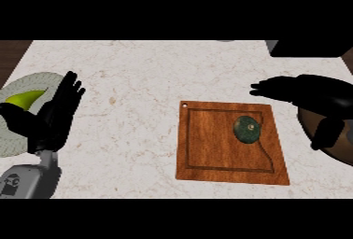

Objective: Pick the squash from the cutting board and place it in the pan

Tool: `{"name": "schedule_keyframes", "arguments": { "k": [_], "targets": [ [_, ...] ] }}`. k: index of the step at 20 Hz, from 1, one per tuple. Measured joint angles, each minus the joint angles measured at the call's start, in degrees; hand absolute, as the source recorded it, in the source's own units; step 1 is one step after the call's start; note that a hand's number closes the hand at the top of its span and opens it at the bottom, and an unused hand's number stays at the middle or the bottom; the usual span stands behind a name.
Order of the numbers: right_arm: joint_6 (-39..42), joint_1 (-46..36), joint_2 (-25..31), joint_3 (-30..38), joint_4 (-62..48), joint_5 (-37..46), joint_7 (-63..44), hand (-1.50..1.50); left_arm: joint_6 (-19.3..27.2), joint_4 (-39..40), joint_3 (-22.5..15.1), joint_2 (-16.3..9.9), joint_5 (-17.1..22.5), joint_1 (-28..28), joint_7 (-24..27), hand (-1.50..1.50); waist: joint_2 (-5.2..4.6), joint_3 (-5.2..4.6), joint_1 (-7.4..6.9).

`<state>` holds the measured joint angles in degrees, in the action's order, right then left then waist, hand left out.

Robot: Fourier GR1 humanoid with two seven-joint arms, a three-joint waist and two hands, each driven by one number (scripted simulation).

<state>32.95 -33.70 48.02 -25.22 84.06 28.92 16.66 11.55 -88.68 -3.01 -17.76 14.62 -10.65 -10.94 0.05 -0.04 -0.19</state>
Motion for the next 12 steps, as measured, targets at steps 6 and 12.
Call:
{"name": "schedule_keyframes", "arguments": {
  "k": [6, 12],
  "targets": [
    [0.70, 2.87, -0.26, -1.02, 7.82, 7.28, -4.25, -1.50, -0.95, -1.80, 1.06, 0.15, 0.01, 1.83, -0.46, 0.00, 0.08, 0.01, 0.23],
    [2.11, 5.58, -3.31, 0.63, 13.63, 13.26, -8.42, -1.50, -1.65, -0.78, 2.17, 0.86, -0.99, 0.67, -1.14, 0.00, 0.03, 0.02, 0.26]
  ]
}}
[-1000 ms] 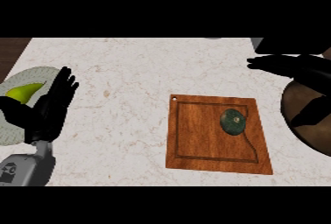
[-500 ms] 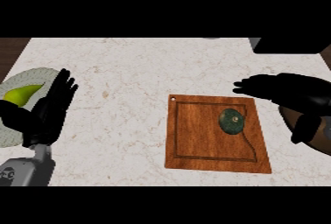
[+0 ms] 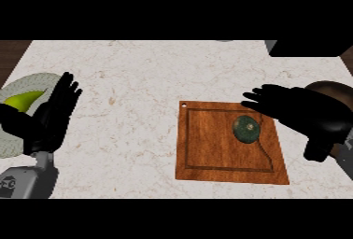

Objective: Pick the squash from the cutting board and place it in the pan

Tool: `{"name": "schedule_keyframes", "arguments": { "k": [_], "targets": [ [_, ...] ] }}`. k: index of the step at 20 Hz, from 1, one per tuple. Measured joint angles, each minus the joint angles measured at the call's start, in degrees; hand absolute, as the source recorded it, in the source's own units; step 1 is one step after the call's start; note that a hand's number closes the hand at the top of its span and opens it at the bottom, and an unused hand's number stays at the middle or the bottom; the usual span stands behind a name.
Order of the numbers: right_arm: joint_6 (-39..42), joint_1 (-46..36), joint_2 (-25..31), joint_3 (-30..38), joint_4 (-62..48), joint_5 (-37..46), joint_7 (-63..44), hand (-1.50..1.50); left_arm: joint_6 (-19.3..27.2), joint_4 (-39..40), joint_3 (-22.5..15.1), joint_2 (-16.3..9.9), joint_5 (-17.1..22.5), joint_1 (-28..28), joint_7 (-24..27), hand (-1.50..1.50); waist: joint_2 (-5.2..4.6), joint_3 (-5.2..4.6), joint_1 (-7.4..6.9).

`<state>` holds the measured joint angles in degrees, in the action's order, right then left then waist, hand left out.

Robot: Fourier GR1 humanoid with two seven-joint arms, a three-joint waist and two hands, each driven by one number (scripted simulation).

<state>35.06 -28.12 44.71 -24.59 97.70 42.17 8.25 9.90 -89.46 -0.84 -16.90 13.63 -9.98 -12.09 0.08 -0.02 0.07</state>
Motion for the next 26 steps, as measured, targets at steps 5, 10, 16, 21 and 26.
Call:
{"name": "schedule_keyframes", "arguments": {
  "k": [5, 10, 16, 21, 26],
  "targets": [
    [1.51, 2.60, -4.07, 1.00, 3.16, 3.37, -0.73, -1.50, -0.32, 0.58, 0.65, 1.13, -1.08, -1.27, -0.65, 0.00, -0.03, 0.00, -0.03],
    [2.67, 2.37, -9.27, -0.71, 0.63, 9.06, -3.48, -1.50, -0.48, -0.26, 0.72, 2.05, -2.41, -0.98, -0.74, 0.00, -0.06, 0.01, -0.29],
    [2.29, 2.32, -13.33, 0.01, -2.69, 14.49, -3.03, -1.50, -2.45, 0.20, 2.35, 2.39, -2.31, -0.47, -0.66, 0.00, -0.09, 0.01, -0.26],
    [1.56, 1.05, -16.31, 1.10, -7.67, 17.84, -0.71, -1.50, -2.60, -1.11, 2.69, 3.15, -3.34, -0.44, -1.58, 0.00, -0.11, 0.02, -0.38],
    [0.89, 1.08, -18.09, 1.47, -11.09, 21.50, 1.65, -1.50, -3.39, -0.13, 3.45, 3.97, -4.18, -0.17, -0.32, 0.00, -0.10, 0.01, -0.30]
  ]
}}
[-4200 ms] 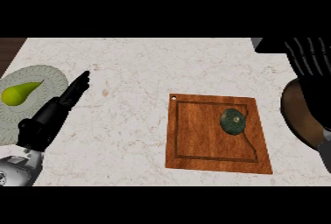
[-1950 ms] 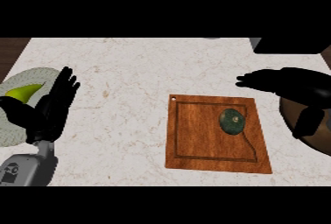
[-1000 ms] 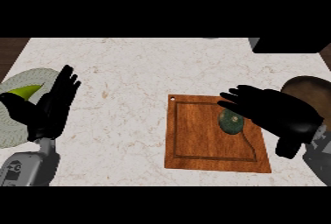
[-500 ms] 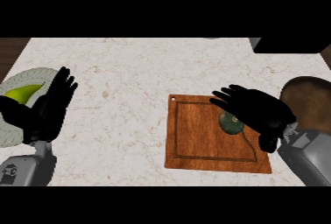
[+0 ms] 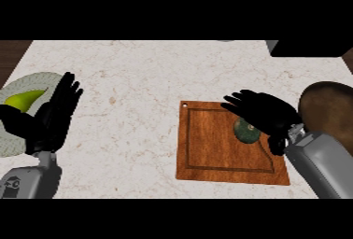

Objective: Pick the squash from the cutting board and place it in the pan

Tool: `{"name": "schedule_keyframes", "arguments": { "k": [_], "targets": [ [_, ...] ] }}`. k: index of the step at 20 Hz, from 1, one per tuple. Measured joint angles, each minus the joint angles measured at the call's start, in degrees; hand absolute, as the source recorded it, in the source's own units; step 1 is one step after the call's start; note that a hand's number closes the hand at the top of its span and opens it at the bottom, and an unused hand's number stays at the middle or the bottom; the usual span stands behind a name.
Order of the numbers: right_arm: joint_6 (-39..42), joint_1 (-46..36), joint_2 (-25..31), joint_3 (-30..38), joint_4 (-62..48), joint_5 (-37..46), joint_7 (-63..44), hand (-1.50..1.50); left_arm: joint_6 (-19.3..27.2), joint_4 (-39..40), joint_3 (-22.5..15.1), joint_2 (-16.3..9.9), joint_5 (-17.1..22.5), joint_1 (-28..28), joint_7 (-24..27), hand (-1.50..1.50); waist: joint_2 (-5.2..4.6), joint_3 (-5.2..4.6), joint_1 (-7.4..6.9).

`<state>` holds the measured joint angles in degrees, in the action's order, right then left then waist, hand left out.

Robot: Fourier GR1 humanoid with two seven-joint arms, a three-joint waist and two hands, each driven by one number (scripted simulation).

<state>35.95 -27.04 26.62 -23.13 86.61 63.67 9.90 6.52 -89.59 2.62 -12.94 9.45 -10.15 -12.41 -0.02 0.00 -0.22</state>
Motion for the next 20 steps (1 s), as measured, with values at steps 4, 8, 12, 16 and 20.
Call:
{"name": "schedule_keyframes", "arguments": {
  "k": [4, 8, 12, 16, 20],
  "targets": [
    [-1.97, 0.62, -1.92, 0.68, -2.87, 2.67, 1.90, -1.50, -0.94, -0.37, 0.75, 0.29, -0.15, 0.74, 0.17, 0.00, 0.01, 0.00, 0.00],
    [-5.19, 1.10, -4.60, 1.24, -6.76, 4.64, 3.45, -1.50, -2.09, -0.22, 1.97, -0.20, 0.32, -0.08, -0.80, 0.00, -0.01, 0.01, 0.00],
    [-5.86, -0.15, -6.00, 2.60, -10.63, 6.23, 5.63, -1.50, -2.14, -0.71, 1.93, 0.63, -0.45, 0.58, -0.90, 0.00, -0.01, 0.01, -0.05],
    [-8.32, 0.03, -8.11, 1.94, -14.45, 8.33, 7.30, 1.50, -2.17, -1.32, 1.98, 1.19, -1.00, 0.71, -0.94, 0.00, 0.02, -0.03, -0.07],
    [-11.48, -1.72, -9.81, 1.96, -18.01, 9.98, 10.01, 1.50, -1.96, -3.42, 1.57, 1.77, -1.53, 1.77, -2.10, 0.00, 0.23, -0.20, -0.10]
  ]
}}
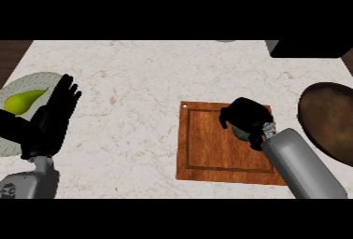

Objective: Pick the squash from the cutting board and place it in the pan

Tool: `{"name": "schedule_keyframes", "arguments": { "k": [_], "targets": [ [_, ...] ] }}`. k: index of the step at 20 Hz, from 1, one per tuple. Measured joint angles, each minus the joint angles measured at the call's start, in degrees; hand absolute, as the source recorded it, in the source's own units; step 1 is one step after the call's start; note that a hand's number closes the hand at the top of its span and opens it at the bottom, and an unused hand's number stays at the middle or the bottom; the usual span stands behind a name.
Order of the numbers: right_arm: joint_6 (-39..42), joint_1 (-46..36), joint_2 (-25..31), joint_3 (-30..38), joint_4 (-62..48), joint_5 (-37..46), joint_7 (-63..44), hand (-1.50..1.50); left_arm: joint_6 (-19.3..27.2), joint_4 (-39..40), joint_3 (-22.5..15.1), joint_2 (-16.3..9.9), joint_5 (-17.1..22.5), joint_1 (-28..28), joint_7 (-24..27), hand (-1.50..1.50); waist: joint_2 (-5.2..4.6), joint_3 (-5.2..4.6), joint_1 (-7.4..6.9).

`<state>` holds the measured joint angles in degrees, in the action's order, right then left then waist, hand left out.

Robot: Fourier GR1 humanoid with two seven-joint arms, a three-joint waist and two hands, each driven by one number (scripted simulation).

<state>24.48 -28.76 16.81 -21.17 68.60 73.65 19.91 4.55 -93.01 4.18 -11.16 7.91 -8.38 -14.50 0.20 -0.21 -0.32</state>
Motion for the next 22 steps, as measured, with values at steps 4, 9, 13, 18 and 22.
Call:
{"name": "schedule_keyframes", "arguments": {
  "k": [4, 9, 13, 18, 22],
  "targets": [
    [-2.57, -0.57, -1.12, 1.06, -2.04, 1.00, 2.59, 1.50, -0.01, 0.94, 0.11, 0.45, -0.79, -0.97, 0.13, 0.00, 0.08, -0.07, 0.10],
    [-3.00, -0.17, -2.35, 2.88, -2.27, 1.12, 4.19, 1.50, 0.09, 1.69, 0.53, 0.94, -1.57, -1.05, 0.83, 0.00, 0.14, -0.13, 0.20],
    [-4.54, 0.85, -1.91, 5.57, 1.24, -0.38, 5.37, 1.50, -0.79, 1.39, 1.23, 0.47, -0.85, -0.99, 0.25, 0.00, 0.05, -0.01, 0.40],
    [-4.83, 7.60, -5.14, 10.53, 8.78, -0.64, -6.90, 1.50, -0.63, 1.43, 2.16, 0.16, -0.85, 0.30, 0.66, 0.00, 0.50, 0.08, 2.18],
    [-6.41, 13.51, -8.56, 13.72, 17.64, 1.21, -19.08, 1.50, -0.28, 0.87, 2.87, 0.03, -0.81, 1.60, 0.82, 0.00, 0.94, 0.09, 3.51]
  ]
}}
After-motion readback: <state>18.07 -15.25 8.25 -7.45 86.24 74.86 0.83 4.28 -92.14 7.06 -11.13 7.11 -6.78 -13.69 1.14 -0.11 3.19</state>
